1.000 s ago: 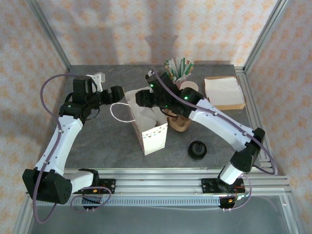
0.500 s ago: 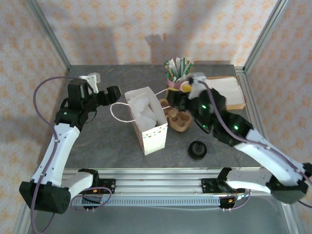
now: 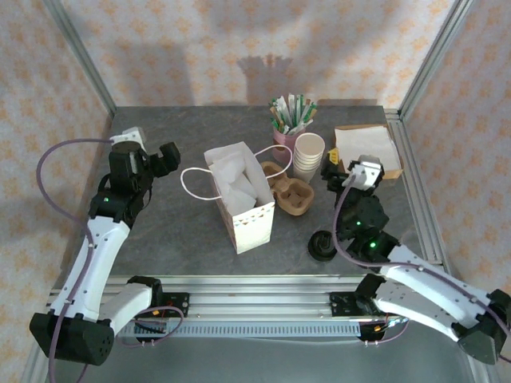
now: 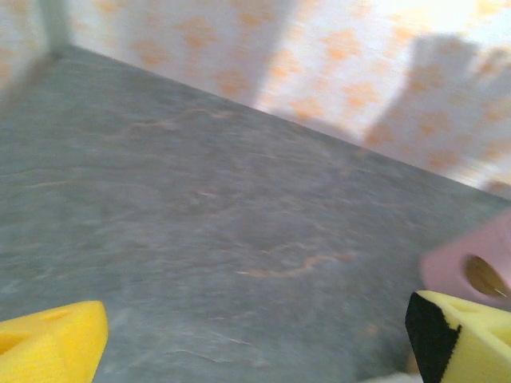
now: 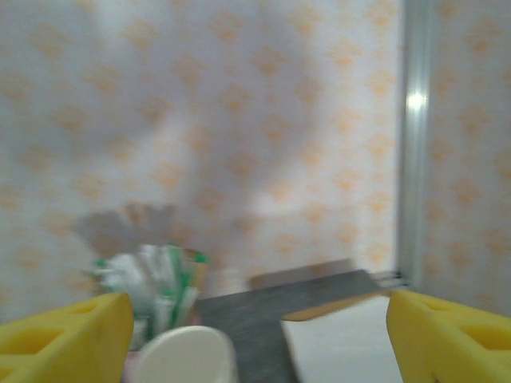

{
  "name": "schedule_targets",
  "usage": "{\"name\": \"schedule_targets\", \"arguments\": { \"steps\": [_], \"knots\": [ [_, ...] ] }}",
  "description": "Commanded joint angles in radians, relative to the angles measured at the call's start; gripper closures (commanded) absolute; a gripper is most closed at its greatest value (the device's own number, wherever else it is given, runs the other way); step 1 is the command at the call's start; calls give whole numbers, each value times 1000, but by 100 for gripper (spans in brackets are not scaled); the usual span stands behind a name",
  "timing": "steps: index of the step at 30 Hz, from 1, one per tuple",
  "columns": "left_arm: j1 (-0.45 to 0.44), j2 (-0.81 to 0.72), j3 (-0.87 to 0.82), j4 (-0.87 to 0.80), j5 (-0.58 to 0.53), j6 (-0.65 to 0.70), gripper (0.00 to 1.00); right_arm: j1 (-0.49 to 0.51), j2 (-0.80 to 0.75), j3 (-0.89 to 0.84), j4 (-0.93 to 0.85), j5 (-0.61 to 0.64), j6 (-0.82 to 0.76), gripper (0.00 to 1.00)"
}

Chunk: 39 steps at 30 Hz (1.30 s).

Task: Pack the takeout coffee

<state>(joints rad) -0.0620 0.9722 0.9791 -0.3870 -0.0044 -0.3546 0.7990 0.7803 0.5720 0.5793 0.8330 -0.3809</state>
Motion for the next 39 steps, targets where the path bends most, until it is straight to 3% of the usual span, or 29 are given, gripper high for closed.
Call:
{"name": "schedule_targets", "arguments": {
  "steps": [1, 6, 11, 18, 22, 26, 30, 34, 39],
  "knots": [
    [0, -34, -63, 62, -279, -71, 1, -137, -13, -75, 238, 77, -11, 17],
    [-1, -8, -112, 63, -458, -173, 0, -427, 14, -121, -71, -72, 364, 11],
    [0, 86, -98, -19, -565, -377, 0, -579, 103, -209, -82, -191, 470, 3],
    [7, 253, -52, -100, -586, -405, 0, -594, 314, -282, 60, -230, 395, 1],
    [11, 281, -61, -7, -516, -237, 0, -594, 397, -306, 156, -256, 413, 1],
    [7, 298, -58, -22, -476, -228, 0, -595, 491, -302, 235, -291, 408, 1],
    [8, 303, -81, -49, -676, -222, 0, -596, 529, -289, 271, -315, 368, 1],
    [8, 225, -234, 124, -682, -126, 0, -610, 564, -255, 258, -372, 332, 1],
    [9, 115, -510, 572, -524, 109, 0, -617, 586, -242, 268, -426, 298, 1]
  ]
}}
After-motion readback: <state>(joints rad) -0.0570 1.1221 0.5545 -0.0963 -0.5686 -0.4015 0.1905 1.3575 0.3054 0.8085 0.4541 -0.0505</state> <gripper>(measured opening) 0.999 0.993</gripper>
